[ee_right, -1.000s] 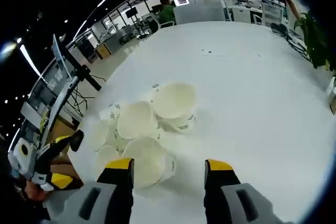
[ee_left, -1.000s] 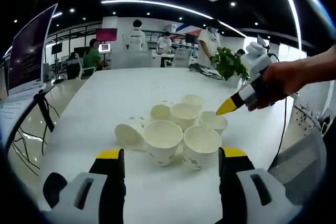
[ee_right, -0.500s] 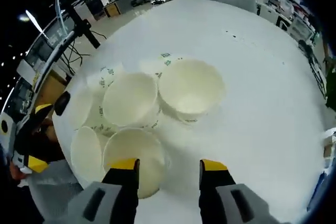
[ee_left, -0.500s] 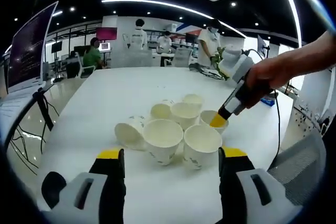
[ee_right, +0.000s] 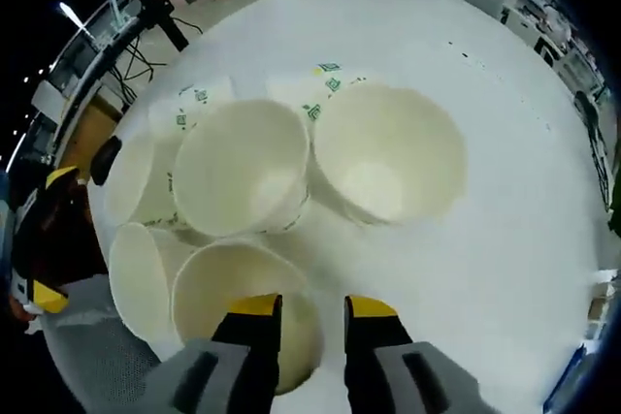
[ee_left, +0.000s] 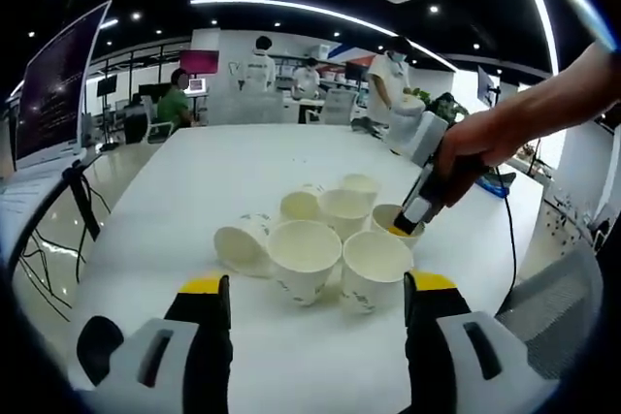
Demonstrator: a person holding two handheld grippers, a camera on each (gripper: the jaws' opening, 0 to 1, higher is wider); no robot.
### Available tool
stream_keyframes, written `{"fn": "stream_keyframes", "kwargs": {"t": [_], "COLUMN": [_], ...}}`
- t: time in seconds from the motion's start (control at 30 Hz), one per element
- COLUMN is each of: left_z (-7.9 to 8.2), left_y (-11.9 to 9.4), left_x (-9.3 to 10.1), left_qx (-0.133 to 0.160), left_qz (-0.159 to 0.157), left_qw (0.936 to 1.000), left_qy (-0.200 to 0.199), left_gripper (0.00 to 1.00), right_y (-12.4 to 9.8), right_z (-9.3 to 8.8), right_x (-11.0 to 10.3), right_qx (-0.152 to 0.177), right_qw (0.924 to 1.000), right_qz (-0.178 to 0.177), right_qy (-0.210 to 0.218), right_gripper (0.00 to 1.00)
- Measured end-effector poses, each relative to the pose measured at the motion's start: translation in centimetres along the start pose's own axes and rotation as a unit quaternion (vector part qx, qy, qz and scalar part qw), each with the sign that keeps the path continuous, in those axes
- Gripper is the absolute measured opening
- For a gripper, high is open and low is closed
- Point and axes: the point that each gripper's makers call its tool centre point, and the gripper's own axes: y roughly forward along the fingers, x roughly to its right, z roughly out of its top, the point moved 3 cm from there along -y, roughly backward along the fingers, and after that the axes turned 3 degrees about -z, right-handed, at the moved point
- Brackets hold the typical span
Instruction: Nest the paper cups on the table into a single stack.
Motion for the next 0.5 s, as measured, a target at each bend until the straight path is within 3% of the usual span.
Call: {"fn": "stream_keyframes", "kwargs": {"t": [0.13,0.27,0.5], "left_z": [0.0,-0.2,-0.5], "left_y": [0.0,0.1,0.3], "left_x": [0.1,0.2,0.6], "left_qx": [-0.001,-0.004,-0.015], "left_qz": [-0.001,-0.004,-0.012], "left_qw": [1.0,1.0,0.9996], "left_qy": [0.003,0.006,0.019], "left_gripper": [0.72,0.73,0.73], "right_y": [0.4,0.8,0.5], "right_z": [0.1,0.5,0.0], "right_x": [0.3,1.0,1.2], "right_qx": [-0.004,-0.003,0.0], "right_qw": [1.0,0.9999,0.9999], "right_qz": [-0.004,-0.012,-0.013], "right_qy": [-0.002,-0.006,-0.004], "right_gripper": [0.15,0.0,0.0]}}
